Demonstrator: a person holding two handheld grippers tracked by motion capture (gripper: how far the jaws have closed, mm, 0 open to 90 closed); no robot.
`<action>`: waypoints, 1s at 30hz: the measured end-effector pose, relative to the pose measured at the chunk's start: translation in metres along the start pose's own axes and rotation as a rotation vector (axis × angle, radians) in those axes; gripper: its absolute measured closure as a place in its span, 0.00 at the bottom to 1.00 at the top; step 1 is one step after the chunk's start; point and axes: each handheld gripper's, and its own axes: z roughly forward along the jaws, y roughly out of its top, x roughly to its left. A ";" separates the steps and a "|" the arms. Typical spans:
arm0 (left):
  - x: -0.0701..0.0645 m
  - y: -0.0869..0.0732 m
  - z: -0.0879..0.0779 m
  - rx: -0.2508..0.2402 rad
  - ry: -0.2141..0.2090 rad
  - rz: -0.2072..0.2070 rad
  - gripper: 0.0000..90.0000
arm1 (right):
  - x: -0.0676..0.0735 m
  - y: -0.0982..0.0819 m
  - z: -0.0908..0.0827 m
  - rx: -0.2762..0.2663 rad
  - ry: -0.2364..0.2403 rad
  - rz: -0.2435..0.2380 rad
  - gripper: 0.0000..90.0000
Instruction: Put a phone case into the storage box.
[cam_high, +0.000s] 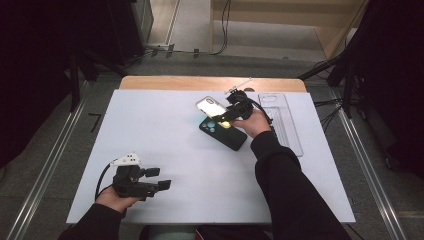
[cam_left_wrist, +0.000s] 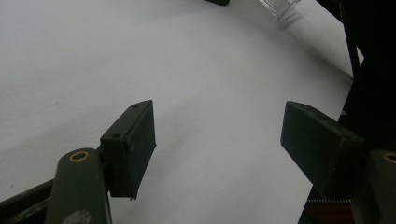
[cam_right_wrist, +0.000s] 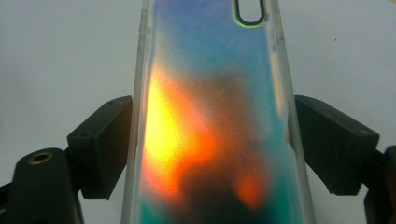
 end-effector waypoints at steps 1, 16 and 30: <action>0.000 0.000 0.000 0.000 0.001 0.000 0.30 | 0.005 -0.001 -0.008 -0.009 0.012 0.005 0.17; 0.000 0.004 0.001 0.000 -0.014 -0.042 0.30 | 0.031 -0.032 -0.042 -0.025 0.034 0.006 0.17; -0.003 0.009 0.005 -0.007 -0.050 -0.072 0.30 | 0.053 -0.071 -0.052 -0.025 0.080 0.015 0.17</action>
